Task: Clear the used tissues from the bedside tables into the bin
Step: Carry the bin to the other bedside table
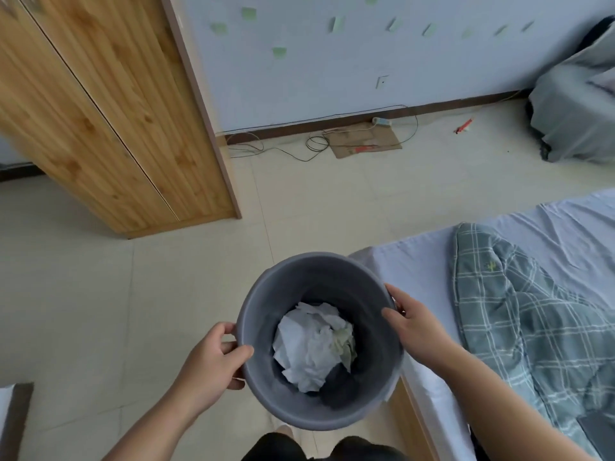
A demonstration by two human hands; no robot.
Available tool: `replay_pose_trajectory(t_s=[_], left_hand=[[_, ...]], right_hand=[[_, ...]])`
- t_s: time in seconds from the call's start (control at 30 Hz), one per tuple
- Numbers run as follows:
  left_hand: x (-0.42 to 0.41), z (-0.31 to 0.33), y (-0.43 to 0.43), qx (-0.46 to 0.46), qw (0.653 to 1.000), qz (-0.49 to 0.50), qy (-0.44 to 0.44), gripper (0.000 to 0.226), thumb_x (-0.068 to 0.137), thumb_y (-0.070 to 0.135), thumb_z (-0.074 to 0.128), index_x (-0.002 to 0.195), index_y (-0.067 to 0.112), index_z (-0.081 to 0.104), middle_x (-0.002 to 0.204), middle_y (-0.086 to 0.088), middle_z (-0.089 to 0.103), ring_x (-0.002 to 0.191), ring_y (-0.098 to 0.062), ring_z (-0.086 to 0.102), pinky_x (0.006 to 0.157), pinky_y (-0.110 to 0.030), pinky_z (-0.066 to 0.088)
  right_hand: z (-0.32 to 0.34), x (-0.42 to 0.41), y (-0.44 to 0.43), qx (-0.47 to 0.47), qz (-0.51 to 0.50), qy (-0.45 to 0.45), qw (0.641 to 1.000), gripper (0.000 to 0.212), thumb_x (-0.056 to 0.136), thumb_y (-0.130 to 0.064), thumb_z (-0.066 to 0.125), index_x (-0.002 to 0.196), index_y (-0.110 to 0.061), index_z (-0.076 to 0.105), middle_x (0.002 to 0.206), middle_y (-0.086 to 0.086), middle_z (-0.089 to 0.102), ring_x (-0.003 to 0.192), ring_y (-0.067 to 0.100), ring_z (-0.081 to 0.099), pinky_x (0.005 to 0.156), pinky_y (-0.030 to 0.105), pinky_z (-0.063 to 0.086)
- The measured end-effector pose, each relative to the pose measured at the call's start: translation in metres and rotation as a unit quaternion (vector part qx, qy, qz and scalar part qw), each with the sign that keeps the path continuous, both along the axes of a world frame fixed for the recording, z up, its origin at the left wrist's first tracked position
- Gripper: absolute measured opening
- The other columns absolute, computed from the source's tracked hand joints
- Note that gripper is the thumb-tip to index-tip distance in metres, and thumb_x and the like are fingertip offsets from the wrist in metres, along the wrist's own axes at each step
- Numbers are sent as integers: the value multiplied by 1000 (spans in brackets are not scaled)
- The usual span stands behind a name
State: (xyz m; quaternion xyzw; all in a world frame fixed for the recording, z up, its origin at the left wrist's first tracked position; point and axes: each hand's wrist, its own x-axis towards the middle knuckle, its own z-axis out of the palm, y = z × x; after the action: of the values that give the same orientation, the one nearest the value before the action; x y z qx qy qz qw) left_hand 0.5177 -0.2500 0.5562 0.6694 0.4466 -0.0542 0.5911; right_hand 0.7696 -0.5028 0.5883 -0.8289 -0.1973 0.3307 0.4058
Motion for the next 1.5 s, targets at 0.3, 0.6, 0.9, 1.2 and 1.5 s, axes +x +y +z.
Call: replay_pose_trajectory(t_s=[0.3, 0.6, 0.9, 1.2, 1.5], left_hand=[[152, 35, 121, 21, 998, -51, -38, 20, 96, 23, 69, 111, 28, 57, 88, 0, 83, 65, -13, 73, 63, -31, 58], [315, 20, 205, 0, 998, -61, 9, 40, 76, 43, 68, 111, 28, 57, 95, 2, 84, 74, -14, 77, 63, -30, 59], [487, 26, 279, -9, 997, -82, 1, 50, 67, 46, 71, 111, 25, 60, 92, -3, 84, 73, -15, 74, 68, -35, 63], [709, 7, 363, -4, 967, -256, 16, 43, 74, 46, 70, 110, 25, 58, 94, -1, 84, 73, -15, 76, 68, -35, 64], [925, 9, 310, 12, 874, -486, 3, 18, 97, 19, 67, 111, 23, 57, 89, 2, 84, 65, -6, 72, 60, -26, 58]], right_hand=[[19, 132, 93, 16, -81, -45, 996, 47, 100, -14, 56, 120, -56, 62, 78, -23, 74, 69, -3, 68, 58, 11, 49], [-23, 278, 177, -15, -94, -9, 995, 44, 100, -24, 53, 103, -67, 61, 86, -25, 75, 76, -5, 69, 63, 25, 50], [-4, 437, 237, 12, -124, -11, 992, 44, 104, -26, 52, 115, -68, 60, 94, -23, 77, 86, -2, 72, 70, 23, 53], [-19, 548, 272, 19, -302, -10, 953, 51, 106, -34, 52, 111, -85, 49, 97, -39, 71, 90, -16, 66, 61, 1, 48], [3, 601, 217, 9, -500, -18, 866, 52, 107, -25, 51, 115, -76, 57, 103, -31, 74, 98, -10, 67, 74, 9, 50]])
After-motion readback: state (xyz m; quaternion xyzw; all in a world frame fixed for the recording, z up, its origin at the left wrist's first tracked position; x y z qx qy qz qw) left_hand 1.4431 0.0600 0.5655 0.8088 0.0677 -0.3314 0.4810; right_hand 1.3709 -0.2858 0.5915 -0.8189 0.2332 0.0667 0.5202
